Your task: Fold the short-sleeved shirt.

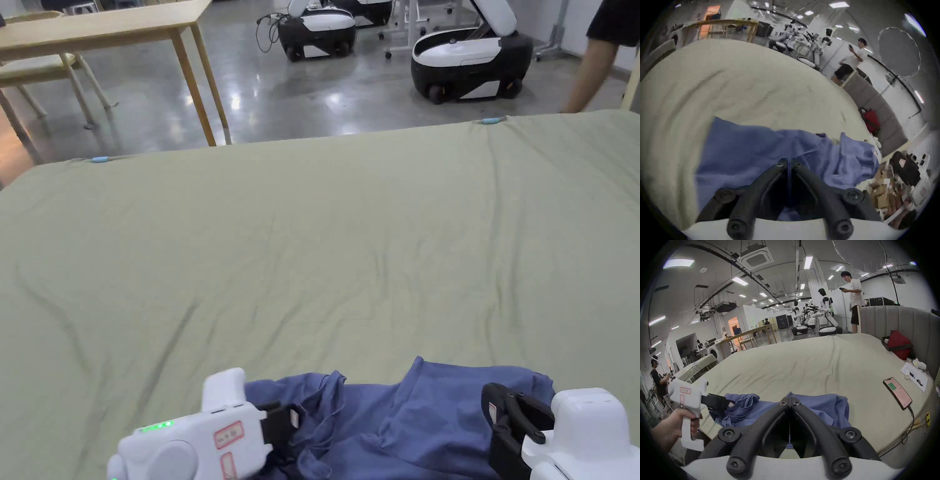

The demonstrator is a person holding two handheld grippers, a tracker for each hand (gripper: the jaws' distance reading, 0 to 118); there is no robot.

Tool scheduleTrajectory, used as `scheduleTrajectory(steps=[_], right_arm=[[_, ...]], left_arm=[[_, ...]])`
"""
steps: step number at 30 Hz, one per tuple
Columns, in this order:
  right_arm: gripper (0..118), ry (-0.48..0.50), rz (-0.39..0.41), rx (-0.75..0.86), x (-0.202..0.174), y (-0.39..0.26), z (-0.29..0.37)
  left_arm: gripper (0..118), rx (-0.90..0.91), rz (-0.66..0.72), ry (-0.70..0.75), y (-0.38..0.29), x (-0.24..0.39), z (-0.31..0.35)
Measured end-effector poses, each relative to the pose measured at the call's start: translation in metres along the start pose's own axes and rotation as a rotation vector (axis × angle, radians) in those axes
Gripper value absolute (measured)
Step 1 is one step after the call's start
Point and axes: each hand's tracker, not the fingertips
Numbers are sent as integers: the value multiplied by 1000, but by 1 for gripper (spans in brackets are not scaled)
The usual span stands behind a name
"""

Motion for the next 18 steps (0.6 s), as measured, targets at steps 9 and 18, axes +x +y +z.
scheduleTrajectory(steps=[9, 18], right_arm=[[1, -17, 10, -20, 1, 0, -4], [1, 9, 59, -41, -25, 0, -13]], left_arm=[[4, -51, -112, 1, -15, 35, -23], [43, 224, -56, 117, -6, -15, 90]])
